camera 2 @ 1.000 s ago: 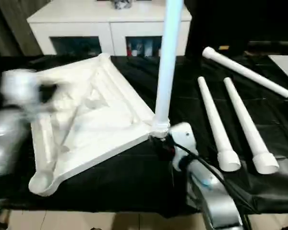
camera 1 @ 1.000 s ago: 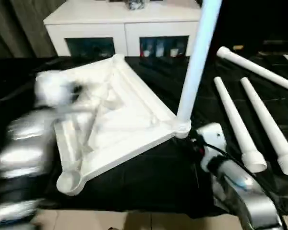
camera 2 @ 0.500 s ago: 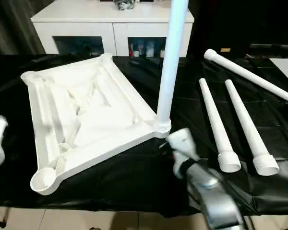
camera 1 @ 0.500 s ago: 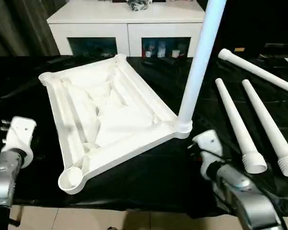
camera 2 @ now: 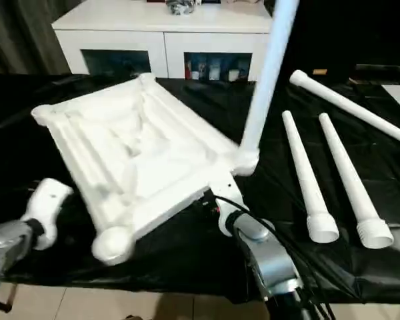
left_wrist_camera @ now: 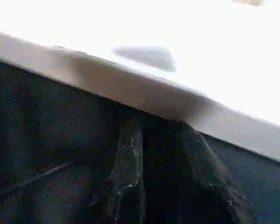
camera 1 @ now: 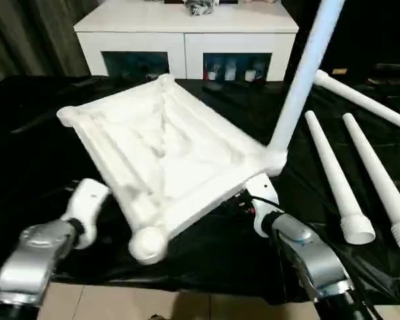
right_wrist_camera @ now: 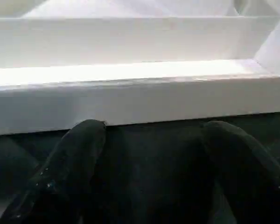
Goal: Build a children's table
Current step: Rotate table base, then pick table leg
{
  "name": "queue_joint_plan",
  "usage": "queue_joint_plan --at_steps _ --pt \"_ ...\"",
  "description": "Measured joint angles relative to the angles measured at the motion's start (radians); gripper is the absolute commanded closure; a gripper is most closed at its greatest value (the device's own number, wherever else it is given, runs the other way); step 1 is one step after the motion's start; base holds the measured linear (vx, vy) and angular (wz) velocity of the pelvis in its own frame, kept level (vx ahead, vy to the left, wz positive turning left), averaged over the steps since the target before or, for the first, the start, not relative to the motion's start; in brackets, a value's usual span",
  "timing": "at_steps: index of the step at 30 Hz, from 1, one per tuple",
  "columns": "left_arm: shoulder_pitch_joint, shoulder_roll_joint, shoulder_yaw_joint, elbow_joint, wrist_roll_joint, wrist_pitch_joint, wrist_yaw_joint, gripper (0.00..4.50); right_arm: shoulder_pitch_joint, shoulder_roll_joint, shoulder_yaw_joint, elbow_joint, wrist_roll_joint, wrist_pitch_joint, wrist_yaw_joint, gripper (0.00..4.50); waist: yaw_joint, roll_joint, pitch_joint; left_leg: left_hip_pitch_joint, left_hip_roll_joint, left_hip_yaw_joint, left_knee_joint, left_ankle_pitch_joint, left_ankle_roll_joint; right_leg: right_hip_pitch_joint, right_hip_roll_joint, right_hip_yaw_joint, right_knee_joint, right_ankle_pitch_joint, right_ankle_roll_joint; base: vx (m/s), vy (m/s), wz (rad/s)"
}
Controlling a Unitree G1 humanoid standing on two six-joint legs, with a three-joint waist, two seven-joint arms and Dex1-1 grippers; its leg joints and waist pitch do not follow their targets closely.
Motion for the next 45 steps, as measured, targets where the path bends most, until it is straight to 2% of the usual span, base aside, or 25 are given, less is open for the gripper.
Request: queue_joint_plan --at_steps 7,11,14,18,19,20,22,24,27,28,32,36,39,45 --pt "-0.058 -0.092 -0.077 0.0 0.013 -0.004 0.021 3.4 -0.009 -0.004 -0.013 0.017 -0.003 -0.012 -0.003 0.73 -0.001 0.0 0.0 0.0 0.0 0.0 0.0 0.002 -0.002 0.0 0.0 0.0 0.003 0.0 0.0 0.0 0.0 0.0" --pt "-0.091 -0.148 -0.129 -0.002 0.013 -0.011 0.021 3.4 -0.01 -0.02 -0.044 -0.028 -0.003 0.017 -0.015 0.73 -0.001 0.001 0.001 0.0 0.0 0.0 0.0 0.002 -0.002 -0.001 0.0 0.0 0.004 0.0 0.0 0.0 0.0 0.0" --pt "-0.106 -0.2 -0.182 -0.004 0.015 -0.044 0.019 3.4 -0.032 -0.051 -0.069 -0.096 -0.011 0.103 -0.044 0.73 -0.003 0.003 0.002 0.0 0.0 0.0 0.0 0.002 -0.003 -0.001 0.0 0.0 0.004 0.0 0.0 0.0 0.0 0.0" --pt "-0.122 -0.248 -0.239 -0.017 0.013 -0.097 0.001 3.4 -0.104 -0.088 -0.114 -0.142 -0.015 0.237 -0.047 0.73 -0.007 0.005 0.002 0.0 0.001 0.0 0.0 0.002 -0.003 -0.001 0.0 0.0 0.004 0.0 0.0 0.0 0.0 0.0" --pt "-0.126 -0.257 -0.249 -0.024 0.009 -0.113 -0.009 3.33 -0.131 -0.108 -0.141 -0.141 -0.014 0.288 -0.05 0.45 -0.006 0.009 0.002 0.0 0.001 0.0 0.001 0.002 -0.003 -0.001 0.0 0.0 0.005 0.0 0.0 0.0 0.0 0.0" --pt "-0.128 -0.259 -0.252 -0.026 0.008 -0.123 -0.013 3.33 -0.149 -0.125 -0.16 -0.139 -0.014 0.32 -0.055 0.38 -0.006 0.012 0.002 0.0 0.001 0.0 0.001 0.002 -0.003 -0.001 0.0 0.0 0.005 0.0 0.0 0.0 0.0 0.0" --pt "-0.135 -0.251 -0.251 -0.034 0.004 -0.133 -0.02 3.33 -0.182 -0.162 -0.206 -0.128 -0.017 0.372 -0.065 0.35 -0.007 0.015 0.0 0.001 0.001 0.0 0.002 0.003 -0.003 -0.001 0.0 0.0 0.006 0.0 0.0 0.0 0.0 0.0" --pt "-0.138 -0.228 -0.25 -0.048 -0.002 -0.148 -0.045 3.33 -0.23 -0.22 -0.228 -0.085 -0.015 0.426 -0.056 0.04 -0.011 0.018 0.001 0.001 0.001 0.0 0.002 0.003 -0.003 -0.002 0.0 0.0 0.007 0.0 0.0 0.0 0.0 0.0" --pt "-0.137 -0.183 -0.248 -0.102 -0.028 -0.152 -0.105 3.33 -0.292 -0.31 -0.263 -0.016 -0.005 0.463 -0.029 0.04 -0.015 0.021 0.001 0.001 0.001 0.0 0.003 0.003 -0.003 -0.002 0.0 0.0 0.008 0.0 0.0 0.0 0.0 0.0" --pt "-0.137 -0.177 -0.247 -0.115 -0.036 -0.152 -0.12 3.33 -0.303 -0.323 -0.266 -0.005 -0.004 0.469 -0.021 0.04 -0.017 0.021 0.001 0.001 0.001 0.0 0.003 0.003 -0.003 -0.002 0.0 0.0 0.008 0.0 0.0 0.0 0.0 0.0" --pt "-0.134 -0.119 -0.255 -0.234 -0.106 -0.105 -0.227 3.33 -0.35 -0.402 -0.232 0.084 -0.002 0.583 0.065 0.04 -0.021 0.021 0.001 0.001 0.002 0.0 0.005 0.003 -0.003 -0.001 0.001 -0.001 0.009 0.0 0.0 0.0 0.0 0.0" --pt "-0.134 -0.081 -0.257 -0.31 -0.162 -0.043 -0.284 3.33 -0.35 -0.403 -0.227 0.175 0.065 0.709 0.148 0.04 -0.021 0.022 0.001 0.001 0.002 0.001 0.009 0.003 -0.003 -0.001 0.0 0.0 0.011 0.0 0.0 0.0 0.0 0.0" --pt "-0.134 -0.081 -0.257 -0.326 -0.184 -0.031 -0.293 3.33 -0.351 -0.393 -0.243 0.207 0.104 0.732 0.172 0.31 -0.019 0.021 0.001 0.001 0.002 0.001 0.01 0.003 -0.003 -0.001 0.0 0.0 0.013 0.001 -0.001 0.0 0.0 0.0" --pt "-0.141 -0.075 -0.256 -0.342 -0.208 0.002 -0.296 3.33 -0.369 -0.397 -0.249 0.259 0.108 0.749 0.197 0.8 -0.016 0.021 0.001 0.001 0.002 0.001 0.011 0.003 -0.003 -0.001 0.0 0.0 0.014 0.002 -0.003 0.0 0.0 0.0"
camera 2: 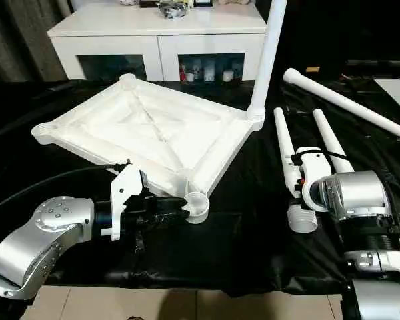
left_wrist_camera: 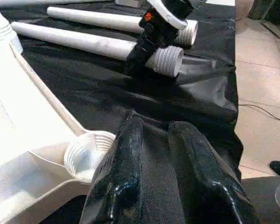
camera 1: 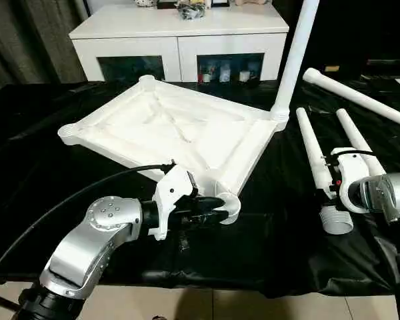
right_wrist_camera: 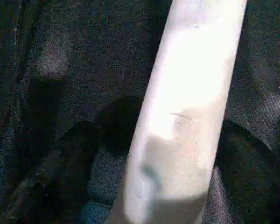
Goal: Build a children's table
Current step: Pick table leg
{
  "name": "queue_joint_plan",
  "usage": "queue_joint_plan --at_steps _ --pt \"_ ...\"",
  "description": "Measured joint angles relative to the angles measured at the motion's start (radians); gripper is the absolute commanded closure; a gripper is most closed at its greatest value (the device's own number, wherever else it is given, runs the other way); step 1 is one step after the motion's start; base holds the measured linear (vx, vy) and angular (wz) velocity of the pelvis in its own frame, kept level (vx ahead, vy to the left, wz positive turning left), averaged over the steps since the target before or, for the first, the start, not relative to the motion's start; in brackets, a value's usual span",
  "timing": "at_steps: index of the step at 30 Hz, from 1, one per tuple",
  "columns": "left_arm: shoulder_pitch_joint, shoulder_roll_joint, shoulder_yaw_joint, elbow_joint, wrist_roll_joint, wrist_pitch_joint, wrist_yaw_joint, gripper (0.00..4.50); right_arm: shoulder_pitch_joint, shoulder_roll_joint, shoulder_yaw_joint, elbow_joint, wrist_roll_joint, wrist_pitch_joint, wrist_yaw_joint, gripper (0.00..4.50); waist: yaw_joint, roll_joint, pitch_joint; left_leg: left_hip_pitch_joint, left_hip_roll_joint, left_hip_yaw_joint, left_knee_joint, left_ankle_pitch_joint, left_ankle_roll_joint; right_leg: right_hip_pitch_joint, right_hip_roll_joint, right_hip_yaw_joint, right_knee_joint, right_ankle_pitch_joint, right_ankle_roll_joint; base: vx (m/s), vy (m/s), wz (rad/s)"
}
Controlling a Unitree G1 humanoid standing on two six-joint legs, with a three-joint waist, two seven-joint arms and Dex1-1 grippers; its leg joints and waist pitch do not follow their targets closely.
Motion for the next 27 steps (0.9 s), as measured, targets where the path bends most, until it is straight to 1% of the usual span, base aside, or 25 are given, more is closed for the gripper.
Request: queue_joint_plan --at_steps 3,4,5,6,8,10,11,12,13,15,16,17,18,21,22,24,26,27 --pt "-0.013 0.007 0.006 -0.015 -0.044 0.052 -0.017 3.33 0.0 -0.014 0.005 0.005 0.002 0.007 0.005 1.18 0.004 0.0 0.0 0.0 0.0 0.0 0.0 0.0 0.0 0.0 0.0 0.0 0.0 0.0 0.0 0.0 0.0 0.0" --pt "-0.018 0.009 0.009 -0.021 -0.059 0.066 -0.023 3.33 0.0 -0.016 0.005 0.006 0.005 0.01 0.004 1.18 0.005 0.0 0.0 0.0 0.0 0.0 0.0 0.0 0.0 0.0 0.0 0.0 0.0 0.0 0.0 0.0 0.0 0.0" --pt "-0.024 0.012 0.011 -0.028 -0.073 0.081 -0.027 3.33 0.0 -0.016 0.005 0.006 0.009 0.012 0.002 1.3 0.006 0.0 0.0 0.0 0.0 0.0 0.0 0.0 0.0 0.0 0.0 0.0 0.0 0.0 0.0 0.0 0.0 0.0" --pt "-0.029 0.011 0.017 -0.033 -0.092 0.099 -0.033 3.16 0.0 -0.016 0.005 0.006 0.011 0.013 0.0 1.39 0.007 0.0 0.0 0.0 0.0 0.0 0.0 0.0 0.0 0.0 0.0 0.0 0.0 0.0 0.0 0.0 0.0 0.0" --pt "-0.035 0.009 0.028 -0.035 -0.11 0.12 -0.032 2.98 -0.001 -0.016 0.002 0.01 0.012 0.012 -0.004 1.59 0.009 0.0 0.0 0.0 0.0 0.0 0.0 0.0 0.0 0.0 0.0 0.0 0.0 0.0 0.0 0.0 0.0 0.0" --pt "-0.041 0.003 0.042 -0.035 -0.127 0.134 -0.03 2.93 -0.001 -0.015 -0.025 0.025 0.011 0.008 -0.022 1.74 0.009 0.0 0.0 0.0 0.0 0.0 0.001 0.0 0.0 0.0 0.0 0.0 0.0 0.0 0.0 0.0 0.0 0.0" --pt "-0.045 0.003 0.048 -0.035 -0.131 0.137 -0.028 2.79 -0.001 -0.015 -0.038 0.032 0.011 0.005 -0.026 1.83 0.01 0.0 0.0 0.0 0.0 0.0 0.001 0.0 0.0 0.0 0.0 0.0 0.0 0.0 0.0 0.0 0.0 0.0" --pt "-0.051 0.004 0.052 -0.035 -0.137 0.139 -0.021 2.54 -0.001 -0.012 -0.05 0.034 0.011 0.003 -0.037 2.03 0.01 0.0 0.0 0.0 0.0 0.0 0.001 0.0 0.0 0.0 0.0 0.0 0.0 0.0 0.0 0.0 0.0 0.0" --pt "-0.054 0.004 0.053 -0.035 -0.14 0.139 -0.02 2.54 -0.001 -0.009 -0.057 0.035 0.011 0.002 -0.045 2.03 0.01 0.0 0.0 0.0 0.0 0.0 0.002 0.0 0.0 0.0 0.0 0.0 0.0 0.0 0.0 0.0 0.0 0.0" --pt "-0.063 0.0 0.059 -0.035 -0.147 0.141 -0.013 2.47 -0.001 0.0 -0.086 0.037 0.011 0.001 -0.079 2.18 0.011 0.0 0.0 0.0 0.0 0.0 0.002 0.0 0.0 0.0 0.0 0.0 0.0 0.0 0.0 0.0 0.0 0.0" --pt "-0.066 -0.002 0.063 -0.035 -0.147 0.141 -0.008 2.34 -0.001 0.007 -0.108 0.038 0.012 -0.001 -0.098 2.26 0.011 0.001 -0.001 0.0 0.0 0.0 0.002 0.0 0.0 0.0 0.0 0.0 0.0 0.0 -0.001 0.0 0.0 0.0" --pt "-0.068 -0.007 0.069 -0.034 -0.147 0.14 0.0 2.34 -0.001 0.014 -0.131 0.038 0.013 -0.005 -0.119 2.26 0.012 0.001 -0.001 0.0 0.0 0.0 0.002 0.0 0.0 0.0 0.0 0.001 0.0 0.0 -0.001 0.0 0.0 0.0" --pt "-0.075 -0.024 0.083 -0.029 -0.147 0.137 0.013 2.18 -0.001 0.03 -0.176 0.037 0.013 -0.02 -0.159 2.38 0.012 0.001 0.0 0.0 0.0 0.0 0.002 0.0 0.0 0.0 0.0 0.0 0.0 0.0 -0.001 0.0 0.0 0.0" --pt "-0.094 -0.048 0.11 -0.021 -0.149 0.119 0.039 2.01 -0.001 0.046 -0.252 0.021 0.015 -0.048 -0.225 2.55 0.012 0.004 0.0 0.0 0.0 0.001 0.002 0.0 0.0 0.0 0.0 0.0 0.0 0.0 -0.001 0.0 0.0 0.0" --pt "-0.106 -0.055 0.123 -0.014 -0.154 0.114 0.047 1.86 -0.005 0.058 -0.292 0.002 0.016 -0.051 -0.252 2.57 0.011 0.005 0.0 0.0 0.0 0.001 0.002 0.0 0.0 0.0 0.0 0.001 0.0 0.0 -0.001 0.0 0.0 0.0" --pt "-0.114 -0.061 0.138 -0.005 -0.167 0.108 0.055 1.7 -0.018 0.069 -0.333 -0.022 0.017 -0.067 -0.292 2.6 0.009 0.009 -0.002 0.0 0.0 0.001 0.002 0.0 0.0 0.0 0.0 0.0 0.0 0.0 -0.001 0.0 0.0 0.0" --pt "-0.114 -0.072 0.139 -0.001 -0.173 0.106 0.061 1.66 -0.025 0.075 -0.359 -0.047 0.014 -0.117 -0.339 2.61 0.007 0.01 -0.002 -0.001 0.0 0.001 0.002 0.0 0.0 -0.002 0.0 0.0 0.0 0.0 0.0 0.0 0.0 0.0" --pt "-0.114 -0.087 0.144 0.004 -0.176 0.095 0.076 1.57 -0.026 0.088 -0.39 -0.058 0.018 -0.224 -0.377 2.61 0.006 0.011 -0.001 -0.001 0.0 0.001 0.001 0.0 0.0 -0.002 0.0 0.0 0.0 0.0 0.0 0.0 0.0 0.0"
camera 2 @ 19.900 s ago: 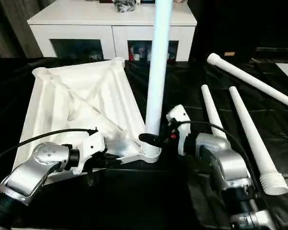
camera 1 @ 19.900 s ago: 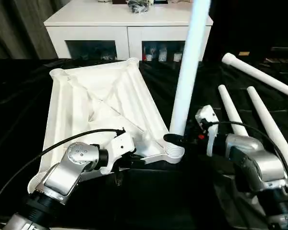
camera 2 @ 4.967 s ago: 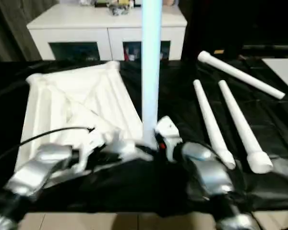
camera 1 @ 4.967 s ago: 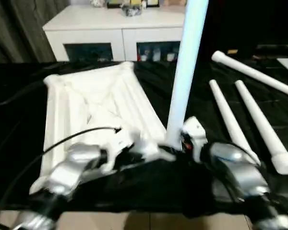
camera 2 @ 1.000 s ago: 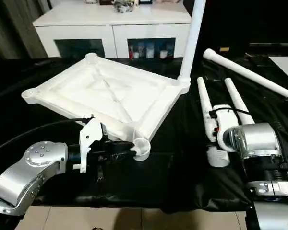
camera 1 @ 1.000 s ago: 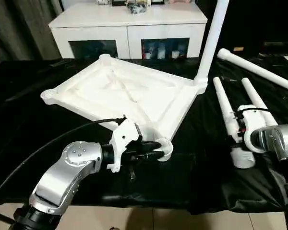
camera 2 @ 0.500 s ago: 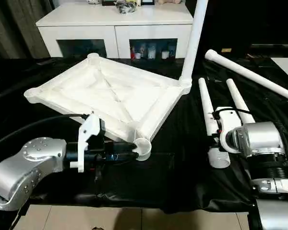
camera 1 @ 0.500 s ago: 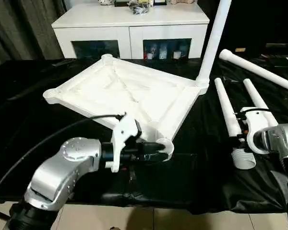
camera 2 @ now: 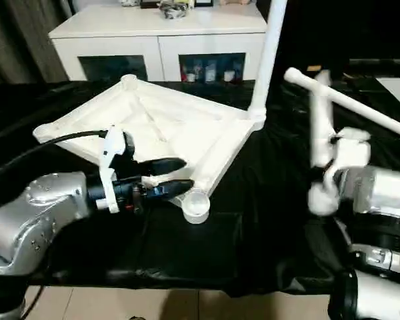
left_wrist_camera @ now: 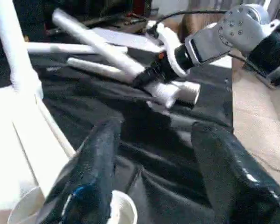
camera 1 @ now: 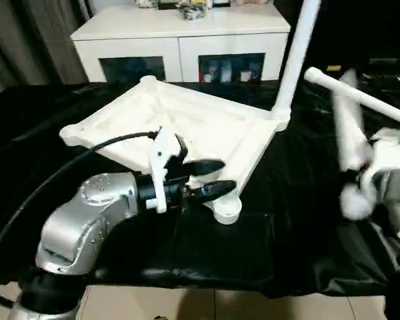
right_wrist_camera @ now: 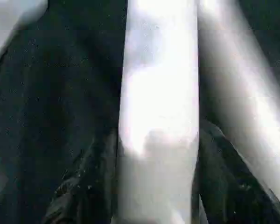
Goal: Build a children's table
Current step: Pick table leg
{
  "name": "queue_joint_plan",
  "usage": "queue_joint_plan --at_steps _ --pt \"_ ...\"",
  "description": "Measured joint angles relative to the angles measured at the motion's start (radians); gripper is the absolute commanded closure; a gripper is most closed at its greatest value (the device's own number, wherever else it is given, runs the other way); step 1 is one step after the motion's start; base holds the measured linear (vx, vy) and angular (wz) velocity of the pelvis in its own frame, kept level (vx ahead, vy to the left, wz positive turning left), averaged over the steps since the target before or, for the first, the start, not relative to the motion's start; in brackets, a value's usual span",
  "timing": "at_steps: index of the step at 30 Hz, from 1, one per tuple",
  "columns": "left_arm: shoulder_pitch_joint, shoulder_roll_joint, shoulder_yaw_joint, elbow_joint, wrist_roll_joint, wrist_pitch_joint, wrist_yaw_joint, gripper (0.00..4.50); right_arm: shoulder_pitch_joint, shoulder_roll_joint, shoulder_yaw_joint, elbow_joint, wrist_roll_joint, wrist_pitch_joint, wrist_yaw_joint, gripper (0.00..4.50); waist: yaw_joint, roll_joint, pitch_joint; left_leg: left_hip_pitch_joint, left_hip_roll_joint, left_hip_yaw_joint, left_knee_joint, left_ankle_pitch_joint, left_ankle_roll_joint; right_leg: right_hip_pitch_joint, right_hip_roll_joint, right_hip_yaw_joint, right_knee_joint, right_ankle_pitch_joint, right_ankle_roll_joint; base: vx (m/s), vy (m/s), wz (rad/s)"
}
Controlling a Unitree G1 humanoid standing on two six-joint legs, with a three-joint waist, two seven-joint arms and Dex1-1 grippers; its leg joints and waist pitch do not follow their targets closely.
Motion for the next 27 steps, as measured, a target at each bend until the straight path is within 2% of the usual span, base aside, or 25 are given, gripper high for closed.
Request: queue_joint_plan --at_steps 3,5,6,8,9,11,15,18,22,27 --pt "-0.027 -0.056 0.033 0.018 -0.008 -0.026 0.045 1.31 -0.03 0.05 -0.069 -0.085 0.05 -0.27 -0.014 2.62 -0.004 0.005 0.003 -0.001 0.0 0.002 0.0 0.0 0.0 -0.002 -0.001 0.001 0.0 0.0 0.0 0.0 0.0 0.0" --pt "-0.064 -0.091 0.062 0.027 -0.01 -0.031 0.088 1.16 -0.068 0.087 -0.095 -0.179 0.112 -0.332 0.039 2.62 -0.008 0.006 0.002 -0.001 0.001 0.002 0.0 0.0 0.0 -0.002 0.0 0.0 0.001 0.0 0.0 0.0 0.0 0.0" --pt "-0.093 -0.119 0.083 0.042 -0.015 -0.033 0.124 1.04 -0.085 0.123 -0.108 -0.259 0.168 -0.345 0.099 2.62 -0.011 0.005 0.002 0.0 0.002 0.002 0.0 0.0 0.001 -0.002 0.001 0.0 0.0 0.0 0.0 0.0 0.0 0.0" --pt "-0.127 -0.15 0.107 0.06 -0.028 -0.04 0.167 0.97 -0.09 0.17 -0.092 -0.361 0.25 -0.344 0.198 2.62 -0.014 0.005 0.002 0.0 0.003 0.002 0.0 0.0 0.001 -0.001 0.002 -0.001 0.0 0.0 0.0 0.0 0.0 0.0" --pt "-0.135 -0.159 0.111 0.063 -0.039 -0.041 0.179 0.77 -0.084 0.182 -0.067 -0.396 0.281 -0.338 0.246 2.62 -0.012 0.005 0.001 0.0 0.003 0.001 0.0 0.0 0.001 -0.001 0.002 -0.001 -0.001 0.0 0.0 0.0 0.0 0.0" --pt "-0.14 -0.179 0.133 0.071 -0.066 -0.039 0.198 0.68 -0.033 0.19 -0.025 -0.459 0.329 -0.316 0.328 2.62 -0.007 0.001 0.001 -0.001 0.003 0.001 0.0 0.001 0.002 -0.001 0.001 -0.002 -0.001 0.0 0.0 0.0 0.0 0.0" --pt "-0.169 -0.2 0.188 0.091 -0.128 0.0 0.231 0.34 0.089 0.203 0.124 -0.504 0.43 -0.28 0.464 2.62 0.005 -0.001 0.002 -0.002 0.001 0.003 0.001 0.003 0.006 -0.001 -0.001 -0.001 -0.002 0.0 0.0 0.0 0.0 0.0" --pt "-0.198 -0.22 0.202 0.093 -0.151 0.019 0.246 0.14 0.105 0.2 0.187 -0.509 0.446 -0.256 0.505 2.62 0.016 -0.004 0.003 -0.003 0.001 0.004 0.002 0.003 0.006 0.0 -0.001 0.0 -0.002 0.0 0.0 0.0 0.0 0.0" --pt "-0.229 -0.234 0.223 0.122 -0.176 0.044 0.278 0.0 0.182 0.19 0.275 -0.517 0.414 -0.259 0.567 2.62 0.019 -0.015 0.004 -0.002 0.002 0.005 0.001 0.004 0.006 0.001 -0.001 -0.001 -0.002 0.0 0.0 0.0 0.0 0.0" --pt "-0.231 -0.23 0.212 0.138 -0.18 0.089 0.321 0.0 0.213 0.181 0.32 -0.498 0.425 -0.253 0.594 2.62 0.016 -0.02 0.006 -0.002 0.002 0.006 0.001 0.004 0.006 0.0 -0.001 0.0 -0.002 0.0 0.001 0.0 0.0 0.0"
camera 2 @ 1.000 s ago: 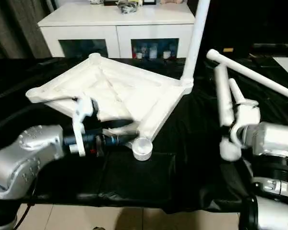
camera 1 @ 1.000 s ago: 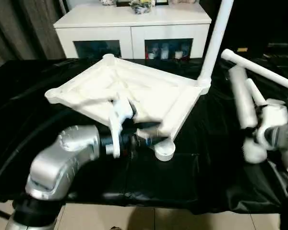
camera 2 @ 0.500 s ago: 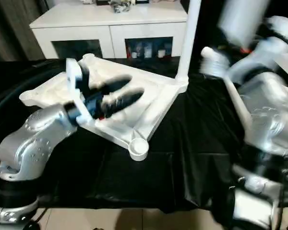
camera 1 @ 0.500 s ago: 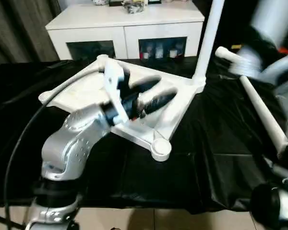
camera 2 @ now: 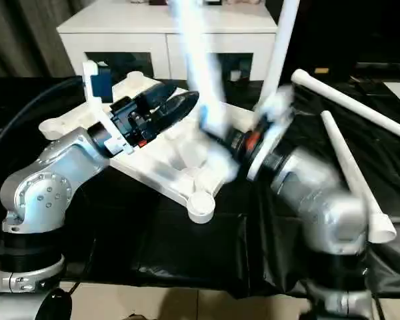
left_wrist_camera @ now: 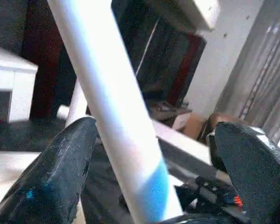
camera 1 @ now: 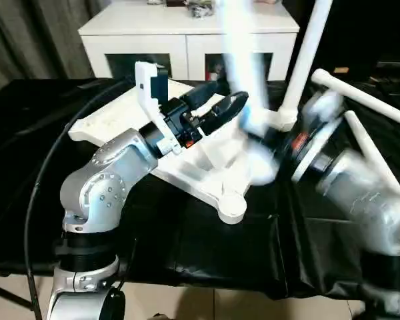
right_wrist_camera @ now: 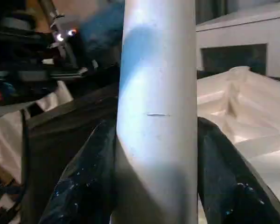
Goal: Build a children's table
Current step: Pick table leg
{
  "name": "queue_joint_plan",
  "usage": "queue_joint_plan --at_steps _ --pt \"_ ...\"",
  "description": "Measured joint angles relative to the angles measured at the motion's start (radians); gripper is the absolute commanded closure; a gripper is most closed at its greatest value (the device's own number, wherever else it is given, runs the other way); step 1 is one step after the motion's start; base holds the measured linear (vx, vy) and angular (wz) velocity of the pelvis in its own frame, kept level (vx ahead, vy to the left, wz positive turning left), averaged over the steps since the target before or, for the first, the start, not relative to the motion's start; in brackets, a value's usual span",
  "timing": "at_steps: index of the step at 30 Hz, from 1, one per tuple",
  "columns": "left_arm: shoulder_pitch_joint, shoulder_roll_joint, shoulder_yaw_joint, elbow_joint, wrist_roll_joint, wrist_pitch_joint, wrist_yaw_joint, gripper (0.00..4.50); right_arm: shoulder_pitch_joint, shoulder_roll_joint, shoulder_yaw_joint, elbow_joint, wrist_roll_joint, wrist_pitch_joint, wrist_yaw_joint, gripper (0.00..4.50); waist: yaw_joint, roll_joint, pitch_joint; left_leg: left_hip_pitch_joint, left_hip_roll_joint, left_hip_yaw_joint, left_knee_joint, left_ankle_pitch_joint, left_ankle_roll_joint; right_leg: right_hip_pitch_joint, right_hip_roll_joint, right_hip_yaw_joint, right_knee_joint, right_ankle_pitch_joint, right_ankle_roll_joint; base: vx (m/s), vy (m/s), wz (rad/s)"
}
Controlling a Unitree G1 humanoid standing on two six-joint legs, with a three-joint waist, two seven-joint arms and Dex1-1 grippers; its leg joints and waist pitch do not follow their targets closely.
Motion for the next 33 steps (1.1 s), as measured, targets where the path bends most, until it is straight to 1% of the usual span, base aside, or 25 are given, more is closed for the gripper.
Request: queue_joint_plan --at_steps 3,11,14,15,16,17,18,20,22,24,27,28,29,30,31,33 --pt "-0.002 0.001 -0.009 0.029 0.026 0.0 0.023 0.0 0.001 -0.003 0.012 0.0 0.004 0.0 0.005 2.62 0.0 -0.001 0.0 0.0 0.0 0.0 0.0 0.0 0.0 0.0 0.0 0.0 0.0 0.0 0.0 0.0 0.0 0.0" --pt "-0.009 -0.012 -0.012 0.046 0.026 0.023 0.081 0.0 0.011 -0.003 0.038 0.0 0.013 0.0 0.024 2.62 0.001 -0.002 0.001 -0.001 0.0 0.0 0.0 0.0 0.0 0.0 0.0 0.0 -0.001 0.0 0.0 0.0 0.0 0.0" --pt "-0.024 -0.039 0.02 0.078 0.018 0.024 0.121 0.0 0.028 -0.017 0.072 -0.001 -0.008 -0.027 0.023 2.62 0.004 -0.003 0.001 -0.001 0.0 0.0 0.0 0.0 0.0 0.0 0.0 0.0 -0.001 0.0 0.0 0.0 0.0 0.0" --pt "-0.029 -0.046 0.031 0.083 0.013 0.024 0.133 0.0 0.036 -0.021 0.088 -0.001 -0.033 -0.046 0.022 2.62 0.003 -0.003 0.001 -0.001 0.0 0.0 0.0 0.0 0.0 0.0 0.0 0.0 -0.001 0.0 0.0 0.0 0.0 0.0" --pt "-0.036 -0.059 0.054 0.091 -0.001 0.03 0.155 0.0 0.041 -0.023 0.116 0.002 -0.083 -0.088 0.008 2.62 0.002 -0.003 0.001 -0.001 0.0 0.0 0.0 0.0 0.0 0.0 0.0 0.0 -0.001 0.0 0.0 0.0 0.0 0.0" --pt "-0.044 -0.072 0.072 0.101 -0.01 0.035 0.173 0.0 0.041 -0.02 0.132 0.008 -0.114 -0.119 -0.006 2.62 0.001 -0.003 0.001 -0.001 0.0 0.0 0.0 0.0 0.0 0.0 0.0 0.0 -0.001 0.0 0.0 0.0 0.0 0.0" --pt "-0.054 -0.087 0.093 0.113 -0.023 0.041 0.203 0.28 0.04 -0.01 0.152 0.014 -0.162 -0.169 -0.035 2.62 0.001 -0.003 0.002 -0.001 0.0 0.0 0.0 0.0 0.0 0.0 0.0 0.0 -0.001 0.0 0.0 0.0 0.0 0.0" --pt "-0.069 -0.1 0.11 0.131 -0.026 0.042 0.236 0.34 0.04 0.0 0.178 0.022 -0.215 -0.228 -0.068 2.62 -0.001 -0.003 0.002 -0.001 0.0 0.0 0.0 0.0 0.0 0.0 0.0 0.0 -0.001 0.0 0.0 0.0 0.0 0.0" --pt "-0.081 -0.108 0.128 0.151 -0.026 0.04 0.269 0.48 0.038 0.005 0.223 0.04 -0.298 -0.304 -0.118 2.62 -0.003 -0.004 0.002 -0.001 0.0 0.0 -0.001 0.0 0.0 0.0 0.0 0.0 -0.001 0.0 0.0 0.0 0.0 0.0" --pt "-0.081 -0.109 0.133 0.164 -0.025 0.039 0.283 0.73 0.038 0.013 0.256 0.048 -0.351 -0.346 -0.159 2.62 -0.003 -0.004 0.002 -0.001 0.0 0.0 -0.001 0.0 0.0 -0.001 0.0 0.0 -0.001 0.0 0.001 0.0 0.0 0.0" --pt "-0.081 -0.119 0.14 0.167 -0.025 0.041 0.297 0.83 0.038 0.029 0.294 0.049 -0.399 -0.374 -0.202 2.62 -0.003 -0.006 0.003 -0.002 0.0 0.0 -0.001 0.0 0.0 -0.001 0.0 -0.001 -0.003 0.0 0.001 0.0 0.0 0.0" --pt "-0.081 -0.122 0.141 0.167 -0.025 0.043 0.304 0.93 0.036 0.029 0.308 0.05 -0.417 -0.383 -0.21 2.62 -0.003 -0.006 0.003 -0.002 0.0 0.0 -0.001 0.0 0.0 -0.001 0.0 -0.001 -0.003 0.0 0.001 0.0 0.0 0.0" --pt "-0.081 -0.126 0.143 0.167 -0.026 0.044 0.311 1.18 0.032 0.029 0.326 0.056 -0.446 -0.399 -0.224 2.62 -0.003 -0.006 0.003 -0.002 0.0 0.0 -0.001 0.0 0.0 -0.001 0.0 -0.001 -0.003 0.0 0.001 0.0 0.0 0.0" --pt "-0.081 -0.132 0.145 0.167 -0.026 0.046 0.325 1.21 0.027 0.028 0.352 0.068 -0.488 -0.424 -0.242 2.62 -0.002 -0.007 0.004 -0.003 0.0 0.0 -0.001 0.0 0.0 -0.001 0.0 -0.001 -0.003 0.0 0.001 0.0 0.0 0.0" --pt "-0.081 -0.138 0.147 0.167 -0.026 0.046 0.337 1.23 0.024 0.031 0.365 0.079 -0.513 -0.442 -0.252 2.62 -0.002 -0.008 0.004 -0.002 0.0 0.0 -0.001 0.0 0.0 -0.001 0.0 -0.001 -0.003 0.0 0.001 0.0 0.0 0.0" --pt "-0.081 -0.152 0.161 0.171 -0.026 0.046 0.367 1.47 0.023 0.045 0.389 0.098 -0.557 -0.471 -0.287 2.62 -0.003 -0.011 0.006 -0.002 0.0 0.0 -0.001 0.0 0.0 -0.001 0.0 -0.001 -0.003 0.0 0.001 0.0 0.0 0.0"
